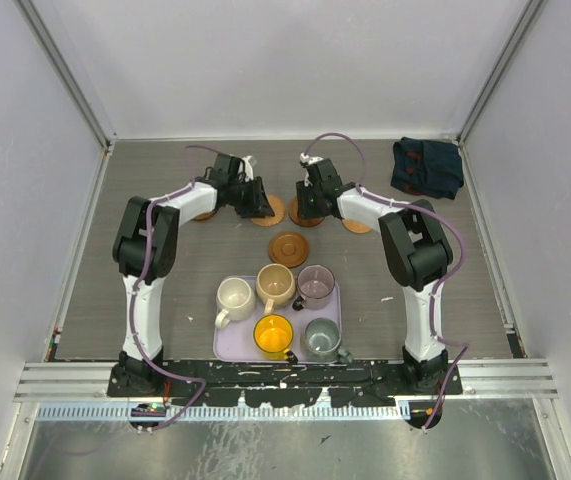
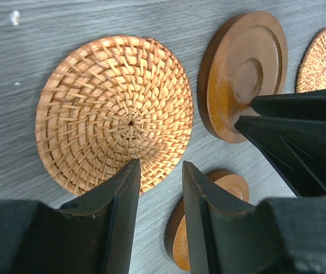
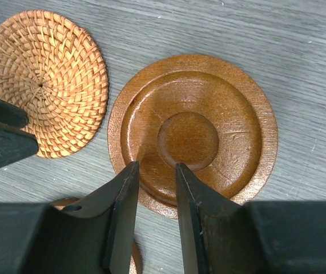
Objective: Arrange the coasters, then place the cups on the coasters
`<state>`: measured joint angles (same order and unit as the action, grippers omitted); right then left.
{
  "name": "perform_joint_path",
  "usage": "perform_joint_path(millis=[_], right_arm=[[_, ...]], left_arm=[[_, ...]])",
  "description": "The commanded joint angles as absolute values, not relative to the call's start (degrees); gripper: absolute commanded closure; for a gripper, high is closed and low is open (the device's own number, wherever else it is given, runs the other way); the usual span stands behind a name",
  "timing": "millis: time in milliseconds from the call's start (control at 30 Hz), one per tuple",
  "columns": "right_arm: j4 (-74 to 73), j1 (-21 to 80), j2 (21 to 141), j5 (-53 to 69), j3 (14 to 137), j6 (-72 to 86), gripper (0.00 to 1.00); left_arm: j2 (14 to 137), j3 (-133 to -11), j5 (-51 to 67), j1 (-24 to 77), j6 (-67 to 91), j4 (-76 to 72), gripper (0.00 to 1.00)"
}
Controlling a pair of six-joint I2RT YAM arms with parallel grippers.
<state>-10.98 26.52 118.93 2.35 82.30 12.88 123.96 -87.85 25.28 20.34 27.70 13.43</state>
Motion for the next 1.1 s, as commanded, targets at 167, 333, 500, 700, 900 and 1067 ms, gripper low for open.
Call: perform_joint_path(millis=[167, 333, 500, 700, 900, 1067], right_arm=[[-11.6, 27.6, 122.0, 5.4, 87.6, 13.3, 0.63], [-12.9, 28.2, 124.6, 5.7, 91.8, 13.0, 0.63], [-14.4, 28.5, 127.5, 6.6, 96.8, 13.0, 0.63], [-16.2, 28.7, 131.3, 6.7, 102.9, 12.7, 0.63], [-18.1, 28.7, 135.3, 6.1, 108.8, 12.1, 0.63], [-18.4, 28.6, 136.8, 5.5, 111.2, 12.0, 0.63]], left_arm=[[121.5, -86.1, 17.1, 16.0, 28.1, 17.3, 0.63], [121.6, -85.9, 18.5, 14.3, 28.4, 16.5, 0.63], [122.6, -86.7, 20.2, 13.8, 28.4, 16.3, 0.63], [123.3, -87.1, 21.4, 13.8, 28.4, 16.3, 0.63], [122.8, -86.5, 21.7, 13.8, 27.6, 16.8, 0.63], [122.6, -85.8, 21.6, 13.8, 27.4, 17.1, 0.63]])
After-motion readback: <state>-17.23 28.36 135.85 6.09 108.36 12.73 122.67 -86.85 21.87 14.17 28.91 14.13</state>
